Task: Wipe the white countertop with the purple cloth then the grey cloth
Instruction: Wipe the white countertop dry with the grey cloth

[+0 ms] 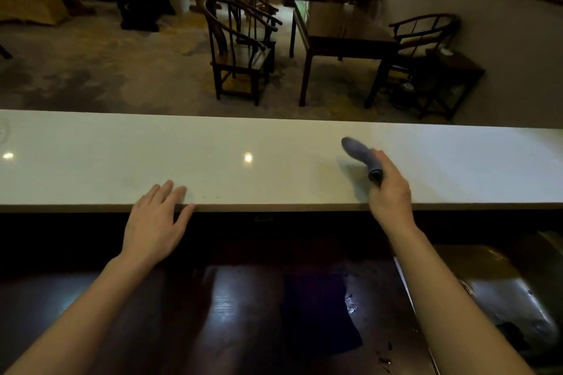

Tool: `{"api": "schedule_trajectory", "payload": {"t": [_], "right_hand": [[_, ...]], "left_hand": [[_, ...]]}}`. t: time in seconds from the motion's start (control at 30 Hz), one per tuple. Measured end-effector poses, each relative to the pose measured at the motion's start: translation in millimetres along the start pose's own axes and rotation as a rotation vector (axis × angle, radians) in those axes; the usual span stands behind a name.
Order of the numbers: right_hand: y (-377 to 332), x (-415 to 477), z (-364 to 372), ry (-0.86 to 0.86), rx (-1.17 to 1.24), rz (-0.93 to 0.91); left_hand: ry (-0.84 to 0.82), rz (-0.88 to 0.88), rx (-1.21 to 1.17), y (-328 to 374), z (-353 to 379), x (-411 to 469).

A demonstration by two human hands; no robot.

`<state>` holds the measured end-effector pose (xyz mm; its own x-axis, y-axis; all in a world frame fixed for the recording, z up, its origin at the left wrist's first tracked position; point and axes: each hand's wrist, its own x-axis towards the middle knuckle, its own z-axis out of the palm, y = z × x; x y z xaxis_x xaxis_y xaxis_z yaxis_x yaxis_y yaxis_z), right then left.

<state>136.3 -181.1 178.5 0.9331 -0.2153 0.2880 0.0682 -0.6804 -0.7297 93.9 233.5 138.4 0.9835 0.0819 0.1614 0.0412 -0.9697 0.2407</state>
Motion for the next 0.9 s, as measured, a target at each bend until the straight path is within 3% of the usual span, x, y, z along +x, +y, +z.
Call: {"api": "schedule_trajectory", "payload": {"t": [0.1,0.17,0.33,0.57,0.9], "right_hand": [[15.3,-2.0,23.4,-0.252,-0.473,-0.044],[15.5,-8.7,41.8,-0.284,-0.607,-0.019],[-13.8,-15.5,76.2,-0.283,-0.543,0.013],[-76.6,-46.5,140.1,-0.334,-0.465,-0.176],[-152.3,-89.8,214.6,-0.624,-0.234,-0.495]], "left_hand": [[0.010,0.019,-0.022,-1.2,-2.9,-1.7],[0.006,0.027,-0.040,-2.9,-4.7,-2.1],[0.022,0.056,-0.059,-4.6,-5.3,-0.6],[0.069,0.054,-0.053,-9.3,-4.0,3.1],[0.072,-0.025,-0.104,-12.2,-5.0,3.6]]}}
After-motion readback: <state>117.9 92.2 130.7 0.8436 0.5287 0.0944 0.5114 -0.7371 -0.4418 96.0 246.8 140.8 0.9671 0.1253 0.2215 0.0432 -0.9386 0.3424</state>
